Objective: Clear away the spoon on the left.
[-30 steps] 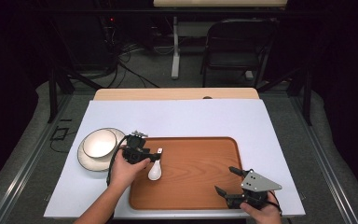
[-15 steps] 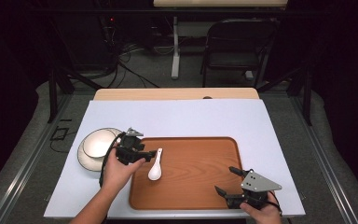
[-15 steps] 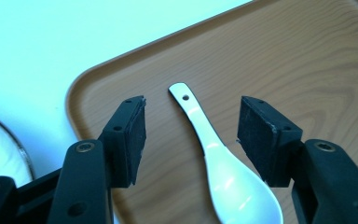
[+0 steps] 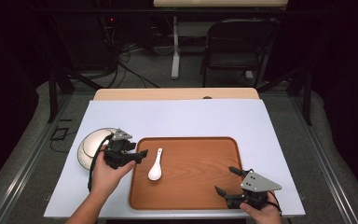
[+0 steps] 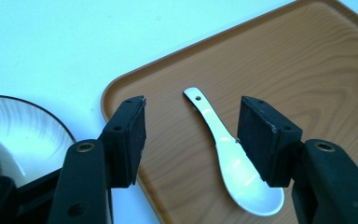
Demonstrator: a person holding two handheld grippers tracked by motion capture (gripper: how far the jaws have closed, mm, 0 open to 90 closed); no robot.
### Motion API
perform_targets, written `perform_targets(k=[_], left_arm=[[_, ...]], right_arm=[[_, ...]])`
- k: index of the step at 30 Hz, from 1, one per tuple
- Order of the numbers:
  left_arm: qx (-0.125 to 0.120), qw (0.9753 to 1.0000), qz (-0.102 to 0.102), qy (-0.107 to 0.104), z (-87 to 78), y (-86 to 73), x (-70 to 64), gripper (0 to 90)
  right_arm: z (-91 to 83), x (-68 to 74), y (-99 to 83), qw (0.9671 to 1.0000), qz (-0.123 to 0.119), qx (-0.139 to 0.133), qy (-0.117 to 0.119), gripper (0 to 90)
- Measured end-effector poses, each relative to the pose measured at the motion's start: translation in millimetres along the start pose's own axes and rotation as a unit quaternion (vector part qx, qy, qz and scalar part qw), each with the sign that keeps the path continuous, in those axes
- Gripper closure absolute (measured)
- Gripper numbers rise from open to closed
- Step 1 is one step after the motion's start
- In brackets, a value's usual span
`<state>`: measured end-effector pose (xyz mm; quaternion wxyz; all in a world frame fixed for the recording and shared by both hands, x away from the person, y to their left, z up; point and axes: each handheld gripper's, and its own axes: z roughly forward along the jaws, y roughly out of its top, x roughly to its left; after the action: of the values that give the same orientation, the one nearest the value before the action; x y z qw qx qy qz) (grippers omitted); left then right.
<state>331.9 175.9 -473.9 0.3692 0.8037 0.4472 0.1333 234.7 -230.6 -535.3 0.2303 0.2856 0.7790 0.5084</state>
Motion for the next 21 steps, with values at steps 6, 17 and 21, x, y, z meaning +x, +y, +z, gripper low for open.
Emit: perform_targets(k=[6,17,21], left_arm=[[-0.022,0.9996,0.018,0.009,-14.0,-8.4,2.6,42.3],[-0.055,0.9981,-0.023,0.019,-33.0,-42.1,19.1,42.3],[-0.065,0.9971,-0.033,0.022,-37.5,-53.4,26.5,42.3]], right_arm=[[0.1,0.1,0.1,1.0000,0.000,0.000,0.000,18.3],[0.4,0.7,0.5,1.0000,-0.001,-0.001,-0.001,18.3],[0.7,0.4,0.3,1.0000,0.001,0.000,-0.001,18.3]])
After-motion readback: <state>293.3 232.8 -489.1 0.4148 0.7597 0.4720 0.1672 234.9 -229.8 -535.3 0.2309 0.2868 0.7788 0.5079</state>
